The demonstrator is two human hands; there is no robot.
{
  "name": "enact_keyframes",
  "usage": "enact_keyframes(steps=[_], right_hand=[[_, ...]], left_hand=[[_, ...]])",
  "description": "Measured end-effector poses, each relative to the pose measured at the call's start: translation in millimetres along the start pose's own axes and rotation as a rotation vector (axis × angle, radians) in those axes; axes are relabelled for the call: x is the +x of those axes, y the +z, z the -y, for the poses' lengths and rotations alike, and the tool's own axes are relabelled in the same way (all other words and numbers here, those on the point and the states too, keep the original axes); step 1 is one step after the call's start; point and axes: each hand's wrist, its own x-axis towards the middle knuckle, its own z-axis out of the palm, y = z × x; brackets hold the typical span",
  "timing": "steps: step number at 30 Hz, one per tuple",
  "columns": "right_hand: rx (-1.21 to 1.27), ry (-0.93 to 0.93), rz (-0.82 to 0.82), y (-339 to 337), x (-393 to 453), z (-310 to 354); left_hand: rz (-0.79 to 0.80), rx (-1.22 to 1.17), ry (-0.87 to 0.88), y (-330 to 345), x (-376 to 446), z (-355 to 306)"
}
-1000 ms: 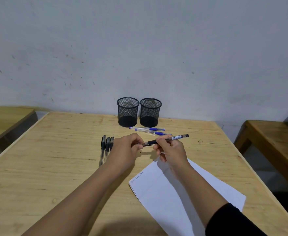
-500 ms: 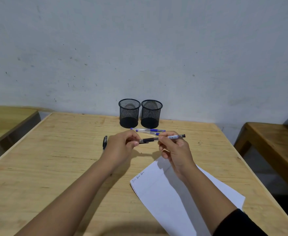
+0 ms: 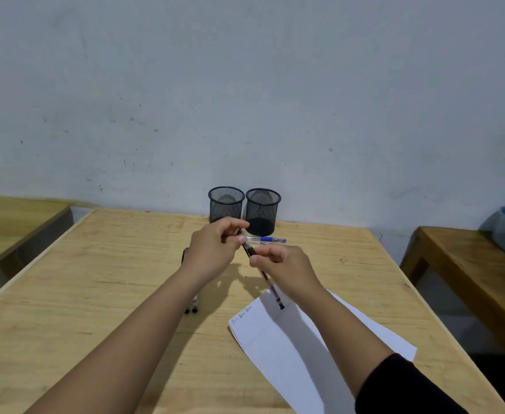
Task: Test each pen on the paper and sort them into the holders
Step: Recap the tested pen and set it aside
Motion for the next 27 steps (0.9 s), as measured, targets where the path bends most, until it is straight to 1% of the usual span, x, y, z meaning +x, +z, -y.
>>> enact_keyframes(steps=[2,4,10,13,15,16,20,22,24,27], right_hand=[[-0.053,-0.022,-0.031,-2.4,4.2,4.0],[-0.112,-0.023,-0.082,-7.2,8.1,6.8],[-0.317,0.031,-0.241,-28.8,7.2,14.9],[-0.426,0.081,-0.302,-41.4,-1.8,16.4],[-0.479,0.105,-0.344,-51.1,-9.6,15.1],[-0.506,0.116,-0.364,-56.0,-13.9,14.4],[-0.562,0.182,-0.454,-79.7,-34.9,16.5],[-0.578,0.210,-0.521,-93.4,-49.7,19.4],[-0.602,0.219,-0.567,-105.2,-63.3,22.9],[-0.612,0.262,-0.673,-126.0,-88.4,20.2]], left_hand=[[-0.026,0.052,0.018,1.4,2.2,-2.4],[-0.013,0.164,0.029,4.0,4.2,-1.2],[0.097,0.485,-0.008,13.4,1.2,1.7],[0.117,0.643,0.067,17.2,-2.4,-1.8],[0.129,0.789,0.153,21.4,-2.5,-5.0],[0.136,0.818,0.191,24.6,-1.8,-6.6],[0.204,0.724,0.305,54.5,2.8,-12.1],[0.232,0.733,0.374,71.3,1.6,-24.0],[0.263,0.725,0.387,85.3,-6.1,-40.6],[0.333,0.668,0.474,111.4,-26.4,-67.1]])
